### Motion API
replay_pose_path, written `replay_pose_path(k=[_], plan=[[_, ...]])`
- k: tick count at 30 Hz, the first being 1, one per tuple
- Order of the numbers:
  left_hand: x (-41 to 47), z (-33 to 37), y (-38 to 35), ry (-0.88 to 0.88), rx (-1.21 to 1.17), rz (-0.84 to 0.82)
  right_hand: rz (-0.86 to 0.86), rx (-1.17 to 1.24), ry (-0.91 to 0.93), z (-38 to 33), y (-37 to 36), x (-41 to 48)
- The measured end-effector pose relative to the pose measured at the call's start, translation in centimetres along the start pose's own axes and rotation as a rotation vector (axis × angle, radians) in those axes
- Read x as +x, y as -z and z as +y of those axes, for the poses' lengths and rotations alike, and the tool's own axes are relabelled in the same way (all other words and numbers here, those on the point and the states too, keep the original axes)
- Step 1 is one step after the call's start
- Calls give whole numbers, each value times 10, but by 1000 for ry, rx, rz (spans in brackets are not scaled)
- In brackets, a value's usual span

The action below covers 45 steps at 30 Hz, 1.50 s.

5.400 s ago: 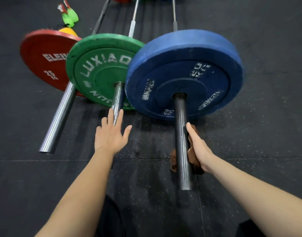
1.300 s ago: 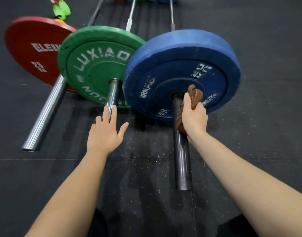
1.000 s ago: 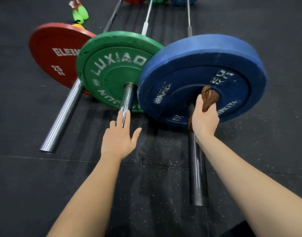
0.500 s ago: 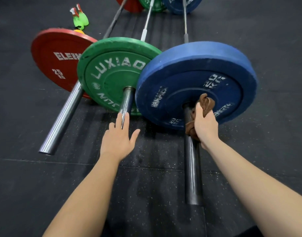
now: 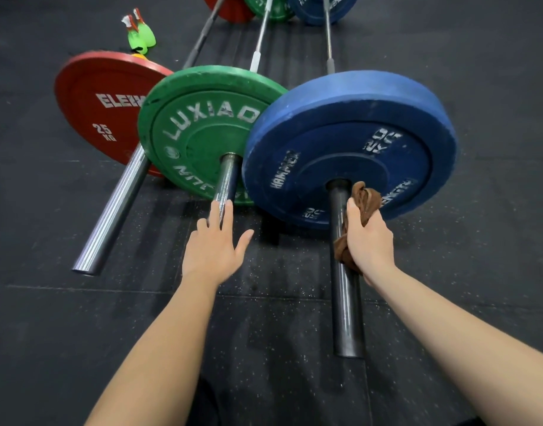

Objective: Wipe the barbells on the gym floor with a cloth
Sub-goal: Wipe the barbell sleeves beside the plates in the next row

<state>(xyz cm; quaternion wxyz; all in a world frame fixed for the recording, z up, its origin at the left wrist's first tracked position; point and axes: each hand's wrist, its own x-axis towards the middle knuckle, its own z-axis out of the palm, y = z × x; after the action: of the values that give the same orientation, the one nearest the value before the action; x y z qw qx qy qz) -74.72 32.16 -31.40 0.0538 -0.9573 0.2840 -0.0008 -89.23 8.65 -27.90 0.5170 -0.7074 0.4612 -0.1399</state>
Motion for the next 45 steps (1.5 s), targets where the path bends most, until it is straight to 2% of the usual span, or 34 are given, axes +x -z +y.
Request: replay_pose_path(k=[7,15,25,35,45], plan=[[3,-2,-4,9,5,13,68,27,-46,-13,-13,28],[7,-4,-3,22,-13,9,93,-7,8,-21,-23,49],[6,-3,1,17,-2,6,-51,-73,78,-7,4,24],[-2,0,1,10,-18,18,-117,-74,57,19,23,-27],[2,-1,-5,7,-15,51,-4,-56,40,8,4,6]])
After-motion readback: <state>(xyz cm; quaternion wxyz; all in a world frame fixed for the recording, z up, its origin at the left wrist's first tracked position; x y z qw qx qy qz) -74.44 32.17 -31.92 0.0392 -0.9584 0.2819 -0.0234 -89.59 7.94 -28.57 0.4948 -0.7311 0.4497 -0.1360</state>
